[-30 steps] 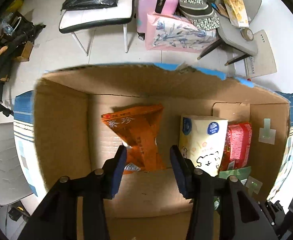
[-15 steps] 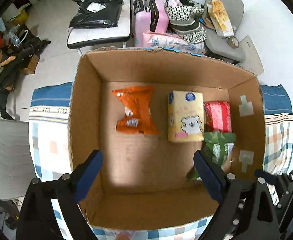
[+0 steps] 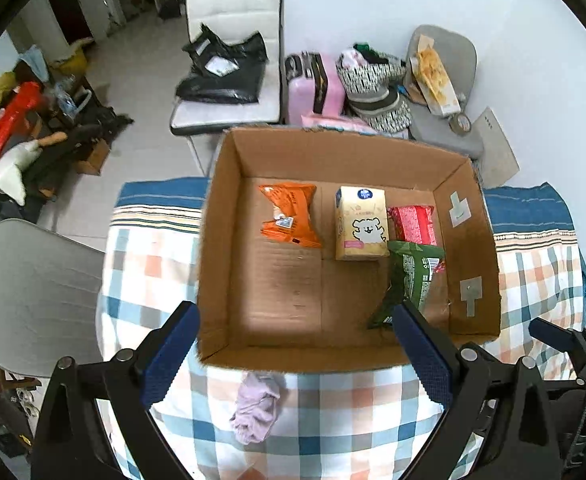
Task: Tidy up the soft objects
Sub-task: 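Withdraw both tools toward the lilac cloth and blue tube snack, then grasp the lilac cloth with the left tool while the right tool grasps the blue tube snack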
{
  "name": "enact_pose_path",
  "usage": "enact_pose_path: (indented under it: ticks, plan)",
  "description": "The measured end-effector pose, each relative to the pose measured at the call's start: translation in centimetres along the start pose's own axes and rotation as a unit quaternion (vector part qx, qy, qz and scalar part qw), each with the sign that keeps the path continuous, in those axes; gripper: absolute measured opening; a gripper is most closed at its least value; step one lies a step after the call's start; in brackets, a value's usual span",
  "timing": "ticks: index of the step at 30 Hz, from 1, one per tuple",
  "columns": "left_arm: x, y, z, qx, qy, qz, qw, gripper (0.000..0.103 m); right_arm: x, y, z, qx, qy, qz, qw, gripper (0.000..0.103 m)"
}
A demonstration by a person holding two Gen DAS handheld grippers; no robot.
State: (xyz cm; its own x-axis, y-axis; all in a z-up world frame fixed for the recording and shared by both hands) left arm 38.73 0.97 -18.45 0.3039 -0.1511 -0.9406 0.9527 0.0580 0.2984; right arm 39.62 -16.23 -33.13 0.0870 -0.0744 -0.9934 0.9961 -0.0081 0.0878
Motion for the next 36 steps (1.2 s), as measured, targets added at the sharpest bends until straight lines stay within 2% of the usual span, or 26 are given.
enact_pose_path:
  ticks: [12,21,24,27,32,36]
  plan:
    - [-6.6,-3.3,0.0,-0.002,0.006,0.055,0.9985,0.099,-7.4,-3.4,0.1,-0.003,0.016,0.068,0.998,0.101]
    - [-9.1,-5.1,0.4,0.007,0.019,0.079,0.9966,0.099,-10.3,-5.9,0.1,0.0,0.039,0.088,0.995,0.101]
    - [-7.8,-6.6,-0.6,-0.001,0.034,0.062,0.9975,0.099,-10.2,-6.7,0.6,0.009,0.049,0.093,0.994,0.101]
    - [-4.3,-9.4,-2.1,-0.013,0.049,0.021,0.9985,0.099,-8.1,-7.8,1.9,0.019,0.049,0.073,0.996,0.101]
    - [2.3,-15.0,-3.6,-0.031,0.046,-0.074,0.9957,0.099,-1.0,-10.9,4.6,0.035,0.032,0.005,0.999,0.101]
    - [6.0,-17.3,-4.3,-0.042,0.039,-0.12,0.9911,0.099,4.6,-12.7,5.5,0.043,0.028,-0.048,0.998,0.101]
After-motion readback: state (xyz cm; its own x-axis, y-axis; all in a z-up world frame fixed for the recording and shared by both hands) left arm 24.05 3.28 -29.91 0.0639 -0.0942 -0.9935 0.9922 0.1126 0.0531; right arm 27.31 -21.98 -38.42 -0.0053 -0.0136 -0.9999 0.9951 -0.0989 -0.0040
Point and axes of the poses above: each gripper's, at about its wrist camera, not at the fingertips, and x roughly the way its jaws point, z to its right, y to its top, the point moved 10 cm from there along x, roughly the way its jaws point, and after that the axes turned 6 degrees about -y, right-handed, at the moved point
